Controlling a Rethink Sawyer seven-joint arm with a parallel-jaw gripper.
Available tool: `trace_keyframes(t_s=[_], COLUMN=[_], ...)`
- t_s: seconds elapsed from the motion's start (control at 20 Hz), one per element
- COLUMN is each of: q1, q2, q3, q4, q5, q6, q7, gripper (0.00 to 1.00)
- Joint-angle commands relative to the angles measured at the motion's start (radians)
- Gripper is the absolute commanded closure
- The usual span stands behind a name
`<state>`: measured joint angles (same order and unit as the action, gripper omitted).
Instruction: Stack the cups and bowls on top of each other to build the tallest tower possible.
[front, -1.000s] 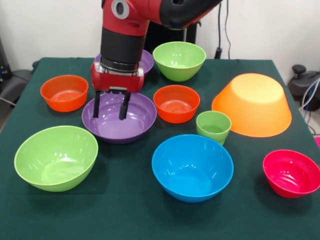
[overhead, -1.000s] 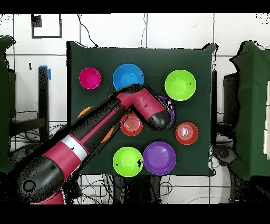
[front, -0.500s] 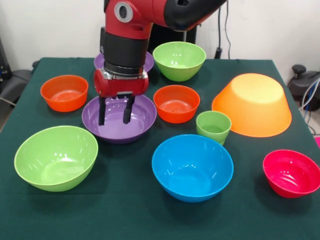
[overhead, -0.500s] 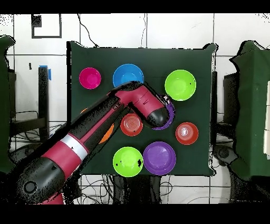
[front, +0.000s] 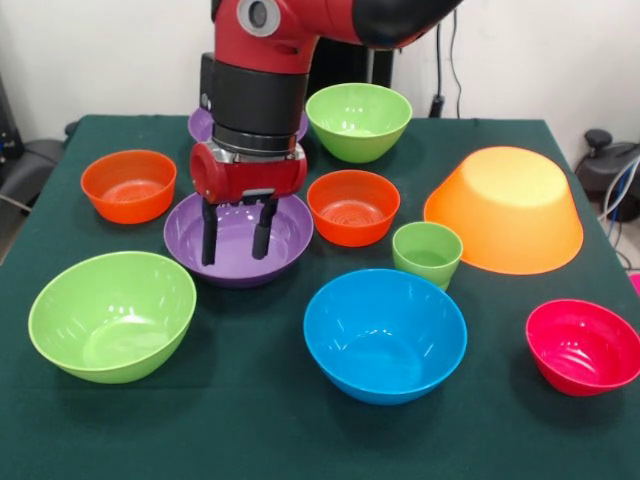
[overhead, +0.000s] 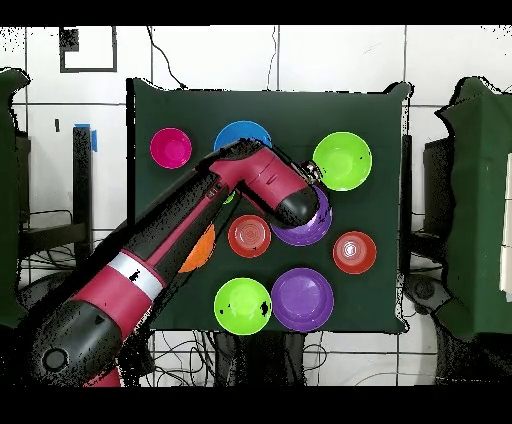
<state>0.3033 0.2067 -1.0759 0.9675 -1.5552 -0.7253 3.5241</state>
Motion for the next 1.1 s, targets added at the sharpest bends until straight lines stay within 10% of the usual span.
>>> trace_keyframes(t_s=[0.05, 1.1], q1=[-0.036, -0.125], q2=[0.013, 0.203], q3=[0.056, -0.056], q4=[-0.168, -0.230], q5=[-0.047, 0.078], q6=[-0.074, -0.008], q7=[0.038, 0.651], gripper=[0.00, 0.00])
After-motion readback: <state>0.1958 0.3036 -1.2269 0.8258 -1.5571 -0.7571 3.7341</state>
